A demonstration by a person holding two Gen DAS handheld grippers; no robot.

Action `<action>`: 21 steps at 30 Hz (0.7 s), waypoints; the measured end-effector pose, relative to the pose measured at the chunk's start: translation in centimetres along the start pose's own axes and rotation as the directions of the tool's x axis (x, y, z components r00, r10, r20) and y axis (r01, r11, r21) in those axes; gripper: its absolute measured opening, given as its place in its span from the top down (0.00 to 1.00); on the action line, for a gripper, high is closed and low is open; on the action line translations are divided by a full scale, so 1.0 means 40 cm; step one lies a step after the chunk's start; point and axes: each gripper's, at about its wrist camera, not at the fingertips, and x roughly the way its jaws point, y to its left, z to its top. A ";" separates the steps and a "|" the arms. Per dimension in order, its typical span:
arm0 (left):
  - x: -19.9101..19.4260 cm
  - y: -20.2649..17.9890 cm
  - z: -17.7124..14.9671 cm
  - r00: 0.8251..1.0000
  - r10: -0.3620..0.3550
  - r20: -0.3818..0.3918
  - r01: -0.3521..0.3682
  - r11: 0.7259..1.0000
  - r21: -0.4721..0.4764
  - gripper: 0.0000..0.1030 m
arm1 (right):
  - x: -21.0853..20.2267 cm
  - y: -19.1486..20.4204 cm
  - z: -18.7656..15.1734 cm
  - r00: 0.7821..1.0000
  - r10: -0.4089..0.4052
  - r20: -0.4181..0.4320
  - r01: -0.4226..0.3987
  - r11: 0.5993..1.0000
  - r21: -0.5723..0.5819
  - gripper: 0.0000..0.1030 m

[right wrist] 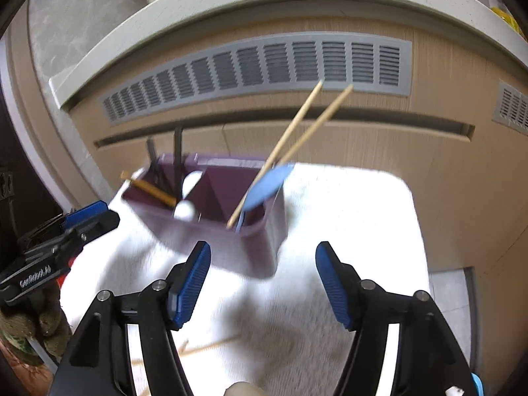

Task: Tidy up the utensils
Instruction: 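Grasp a wooden chopstick with the left tool while the right tool grasps another chopstick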

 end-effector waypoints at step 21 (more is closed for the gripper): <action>-0.150 0.169 -0.183 0.985 0.147 -0.094 -0.162 0.971 -0.174 0.27 | 0.053 0.256 -0.254 0.941 0.025 -0.339 -0.070 0.990 -0.123 0.75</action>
